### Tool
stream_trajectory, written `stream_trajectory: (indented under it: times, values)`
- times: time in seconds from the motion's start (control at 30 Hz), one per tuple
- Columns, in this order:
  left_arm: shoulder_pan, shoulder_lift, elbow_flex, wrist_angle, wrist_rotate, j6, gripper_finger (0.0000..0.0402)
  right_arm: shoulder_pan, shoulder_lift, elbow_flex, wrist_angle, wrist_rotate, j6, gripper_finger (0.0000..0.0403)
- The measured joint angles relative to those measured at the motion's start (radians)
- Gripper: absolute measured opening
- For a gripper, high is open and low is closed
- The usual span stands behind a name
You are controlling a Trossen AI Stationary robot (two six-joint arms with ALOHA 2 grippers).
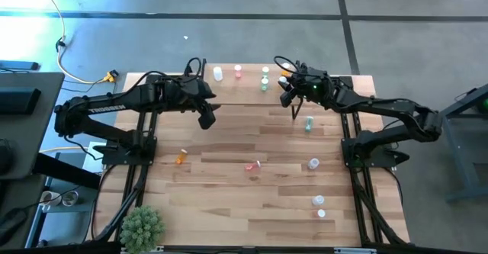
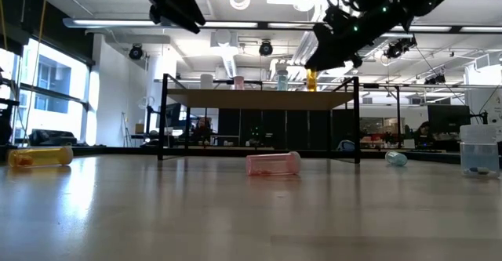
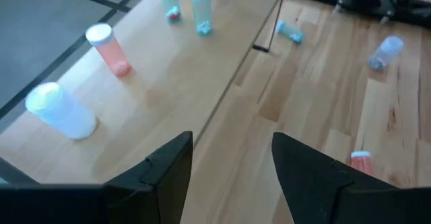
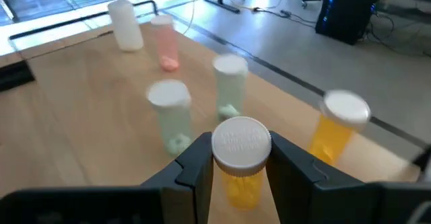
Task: Pick and place medicine bottles onto shelf by color
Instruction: Put the top yellow pill bottle on the shelf aligned with the other yellow pill bottle
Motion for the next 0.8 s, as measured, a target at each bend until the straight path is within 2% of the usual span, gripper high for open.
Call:
stream_trajectory:
  times: [0.23, 0.8]
  values:
    - [0.016, 0.000, 0.000, 0.047, 0.000, 0.007, 0.0195, -0.011, -0.012, -0.045, 0.048, 0.000, 0.022, 0.0106]
    - [0.016, 0.000, 0.000, 0.060, 0.000, 0.026, 0.0195, -0.036, -0.012, -0.046, -0.006, -0.010, 0.045, 0.0106]
